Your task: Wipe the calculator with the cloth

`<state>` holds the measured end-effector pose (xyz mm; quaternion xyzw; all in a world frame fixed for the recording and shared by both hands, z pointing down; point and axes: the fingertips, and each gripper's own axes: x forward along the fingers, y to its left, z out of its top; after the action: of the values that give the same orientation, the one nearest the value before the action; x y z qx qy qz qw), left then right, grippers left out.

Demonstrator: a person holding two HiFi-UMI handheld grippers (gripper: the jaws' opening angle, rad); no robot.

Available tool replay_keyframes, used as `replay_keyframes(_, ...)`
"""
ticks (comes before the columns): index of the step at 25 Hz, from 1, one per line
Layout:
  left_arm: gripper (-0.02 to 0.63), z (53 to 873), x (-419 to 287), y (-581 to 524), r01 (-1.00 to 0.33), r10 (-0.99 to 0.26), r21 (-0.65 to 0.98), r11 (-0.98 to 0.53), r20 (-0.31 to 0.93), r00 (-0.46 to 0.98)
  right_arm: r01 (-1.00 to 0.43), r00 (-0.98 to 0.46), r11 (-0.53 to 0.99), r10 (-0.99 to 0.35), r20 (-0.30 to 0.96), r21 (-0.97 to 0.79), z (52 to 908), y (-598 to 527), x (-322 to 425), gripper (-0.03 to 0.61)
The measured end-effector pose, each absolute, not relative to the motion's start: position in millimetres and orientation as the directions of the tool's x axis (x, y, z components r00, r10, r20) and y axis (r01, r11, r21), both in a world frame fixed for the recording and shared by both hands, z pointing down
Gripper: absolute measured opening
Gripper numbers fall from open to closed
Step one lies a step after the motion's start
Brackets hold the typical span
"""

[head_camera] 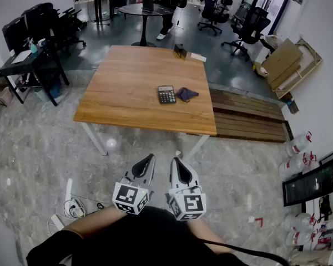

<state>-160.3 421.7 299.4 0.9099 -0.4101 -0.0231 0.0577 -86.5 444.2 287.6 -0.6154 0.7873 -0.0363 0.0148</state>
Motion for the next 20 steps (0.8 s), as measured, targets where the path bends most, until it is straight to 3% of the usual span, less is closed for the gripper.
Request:
replay_keyframes(11,0.006,315,-101,427,-0.753,-0.755,0.112,-0.648,0.038,0.655,-0.963,-0.254,0.251,-0.967,0.025,-0.103,304,450,-28,0.015)
replay_keyframes(16,0.006,329,-76,424,-0.773,-0.77,0.121,-0.622,0.082,0.633,-0.926,-0.308,0.299,-0.951,0.005,-0.232,312,445,3,0.015)
replay_keyframes(20,0.006,341,-68,413,-0.783,-0.774,0.124,-0.61,0.116,0.622,-0.925,-0.313,0.298,-0.949,0.029,-0.236,325,432,12,0.015)
